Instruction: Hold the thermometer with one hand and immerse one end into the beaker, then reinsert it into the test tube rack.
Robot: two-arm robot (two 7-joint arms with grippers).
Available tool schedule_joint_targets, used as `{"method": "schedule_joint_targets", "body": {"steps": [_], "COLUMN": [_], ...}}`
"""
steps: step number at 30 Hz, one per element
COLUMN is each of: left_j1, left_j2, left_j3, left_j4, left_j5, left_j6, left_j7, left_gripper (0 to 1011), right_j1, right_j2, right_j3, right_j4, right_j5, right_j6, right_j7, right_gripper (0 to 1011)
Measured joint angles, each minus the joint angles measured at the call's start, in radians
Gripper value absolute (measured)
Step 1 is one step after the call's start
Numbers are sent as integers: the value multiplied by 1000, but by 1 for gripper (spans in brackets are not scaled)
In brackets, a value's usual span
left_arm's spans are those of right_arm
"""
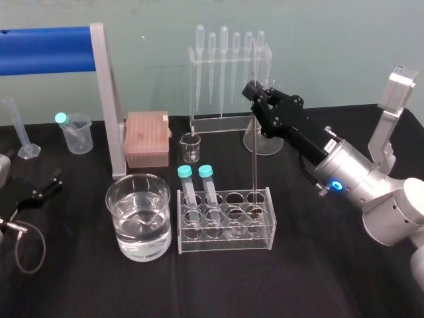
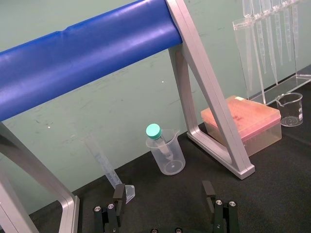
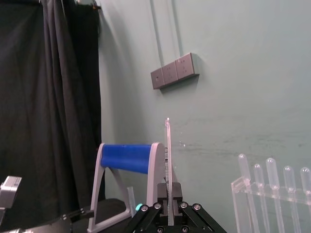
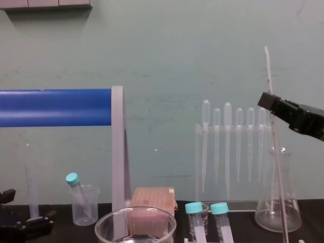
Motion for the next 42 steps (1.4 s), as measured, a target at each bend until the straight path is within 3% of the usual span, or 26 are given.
{"method": "schedule_joint_targets", "body": {"steps": [17,42], "left_j1": [0,0], "left_j2": [0,0], "left_j3": [0,0], "left_j4": [0,0], "left_j5": [0,0], "left_j6": [0,0], "left_j7": [0,0], "left_gripper": [1008,1008], "right_j1": [13,10], "right_j2": [-1,-1], "right_j3": [-29,-30], "right_j4": [50,53], "right_j5": [-9,-11], "right_j6": [16,19], "right_j7": [16,9], "right_gripper": [56,57]}}
